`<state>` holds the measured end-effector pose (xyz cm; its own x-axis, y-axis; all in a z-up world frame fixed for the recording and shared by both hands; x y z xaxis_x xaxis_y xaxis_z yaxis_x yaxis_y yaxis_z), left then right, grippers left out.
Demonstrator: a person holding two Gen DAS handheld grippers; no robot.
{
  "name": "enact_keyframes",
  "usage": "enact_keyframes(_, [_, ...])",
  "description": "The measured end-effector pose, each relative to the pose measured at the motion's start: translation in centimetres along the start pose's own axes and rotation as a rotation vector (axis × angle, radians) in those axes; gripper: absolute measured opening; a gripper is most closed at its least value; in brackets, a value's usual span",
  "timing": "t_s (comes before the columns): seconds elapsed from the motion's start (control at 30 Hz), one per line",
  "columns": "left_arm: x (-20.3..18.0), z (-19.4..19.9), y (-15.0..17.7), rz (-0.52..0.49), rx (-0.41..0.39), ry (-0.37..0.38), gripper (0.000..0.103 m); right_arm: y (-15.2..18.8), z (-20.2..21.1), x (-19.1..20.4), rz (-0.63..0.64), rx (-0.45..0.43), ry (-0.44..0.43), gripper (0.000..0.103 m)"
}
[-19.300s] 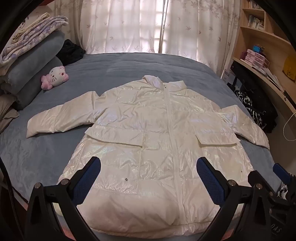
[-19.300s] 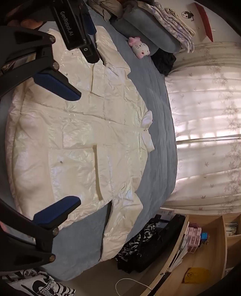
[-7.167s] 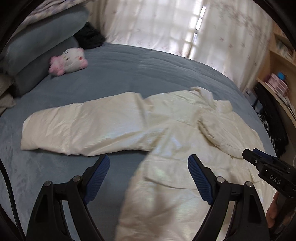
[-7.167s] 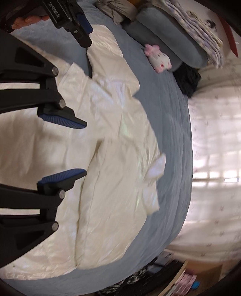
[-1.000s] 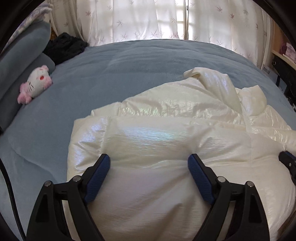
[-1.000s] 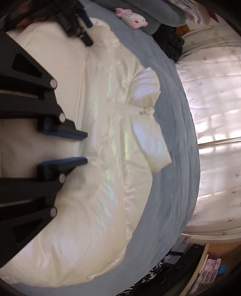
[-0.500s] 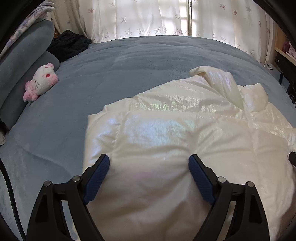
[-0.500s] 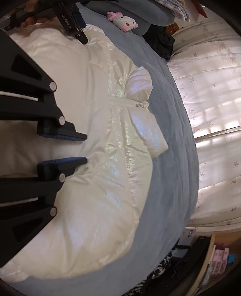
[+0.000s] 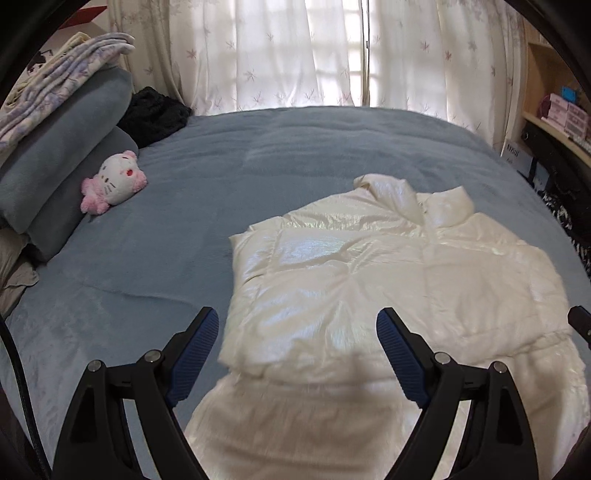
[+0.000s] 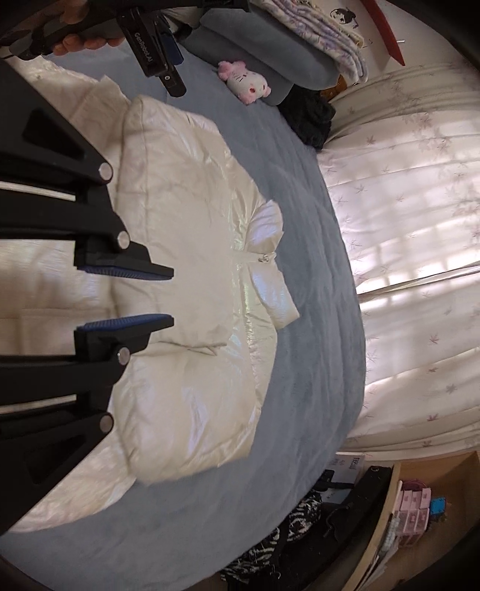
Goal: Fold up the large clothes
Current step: 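Smooth the folded jacket front with both grippers and withdraw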
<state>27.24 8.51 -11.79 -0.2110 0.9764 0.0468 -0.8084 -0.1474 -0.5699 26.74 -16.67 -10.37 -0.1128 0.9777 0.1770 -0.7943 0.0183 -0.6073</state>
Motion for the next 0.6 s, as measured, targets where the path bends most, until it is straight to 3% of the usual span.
enact_keyframes(0.27, [2.1,6.7,2.9,0.013,-0.047,-0.006,0.087,1.8,5.7,0.0,-0.008,-0.045,-0.010,0.019])
enact_keyframes(0.5, [5.3,9.5,7.0,0.050,-0.063,-0.038,0.087,4.4,8.8,-0.2,0.014,-0.069,-0.001,0.020])
enact_keyframes(0.6, [6.8,9.9,9.4,0.074,-0.052,-0.057,0.087,6.1,9.7,-0.5,0.020,-0.079,0.013,0.028])
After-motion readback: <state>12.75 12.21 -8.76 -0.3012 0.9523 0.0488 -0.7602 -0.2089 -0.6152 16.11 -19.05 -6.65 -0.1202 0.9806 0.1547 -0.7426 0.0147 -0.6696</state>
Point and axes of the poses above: each gripper's, at about its wrist camera, not at the fingertips, and z roughly against the way its jaws point, x to its left, y to its underside, the point moved 8 cm from there along -z, roughly the way its jaws point, and after that the axes turned 8 degrees about x, right-handed, at the moved point
